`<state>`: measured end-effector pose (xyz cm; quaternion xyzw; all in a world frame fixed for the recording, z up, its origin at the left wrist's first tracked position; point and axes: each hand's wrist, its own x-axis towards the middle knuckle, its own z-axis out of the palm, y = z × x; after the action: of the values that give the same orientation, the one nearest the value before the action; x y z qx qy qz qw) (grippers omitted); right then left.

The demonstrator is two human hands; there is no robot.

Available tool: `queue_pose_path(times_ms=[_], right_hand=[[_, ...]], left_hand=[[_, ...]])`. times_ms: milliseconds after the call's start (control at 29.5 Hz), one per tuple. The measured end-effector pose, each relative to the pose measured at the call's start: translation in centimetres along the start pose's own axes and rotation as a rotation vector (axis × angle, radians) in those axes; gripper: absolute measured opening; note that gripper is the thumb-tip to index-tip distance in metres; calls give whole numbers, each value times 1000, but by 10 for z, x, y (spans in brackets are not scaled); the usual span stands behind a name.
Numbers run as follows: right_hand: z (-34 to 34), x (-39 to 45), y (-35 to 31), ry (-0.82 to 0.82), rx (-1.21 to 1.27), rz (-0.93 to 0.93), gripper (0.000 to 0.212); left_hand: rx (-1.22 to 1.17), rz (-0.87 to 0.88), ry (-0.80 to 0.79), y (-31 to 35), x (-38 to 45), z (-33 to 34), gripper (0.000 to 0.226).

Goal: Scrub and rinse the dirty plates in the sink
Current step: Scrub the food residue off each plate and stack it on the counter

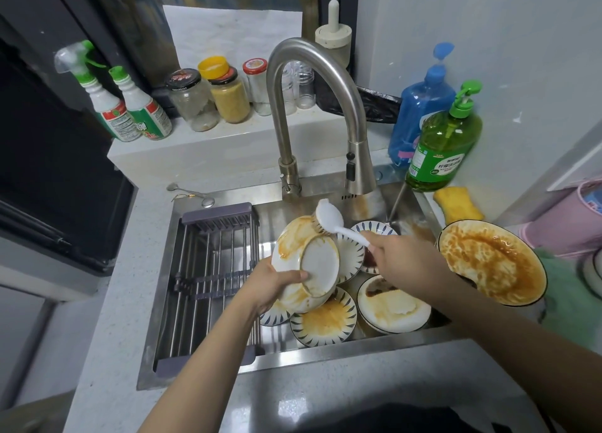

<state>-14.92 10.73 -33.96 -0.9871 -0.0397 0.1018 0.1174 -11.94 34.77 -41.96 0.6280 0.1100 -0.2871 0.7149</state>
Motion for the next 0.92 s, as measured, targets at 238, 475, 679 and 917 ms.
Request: queue_pose_path(times_ms=[238,475,679,917], right_hand=[[-15,-22,-42,31,-150,-281,40],[-17,1,-29,101,-308,-111,46],[-9,-11,-17,86,-284,-104,42],[-4,-16,-13,45,-69,-102,37]], left_hand=[[289,62,62,7,-3,9,32],[310,31,-31,-3,1,16,31],[103,7,41,-1,2,9,46],[-81,-42,-16,7,0,4,52]])
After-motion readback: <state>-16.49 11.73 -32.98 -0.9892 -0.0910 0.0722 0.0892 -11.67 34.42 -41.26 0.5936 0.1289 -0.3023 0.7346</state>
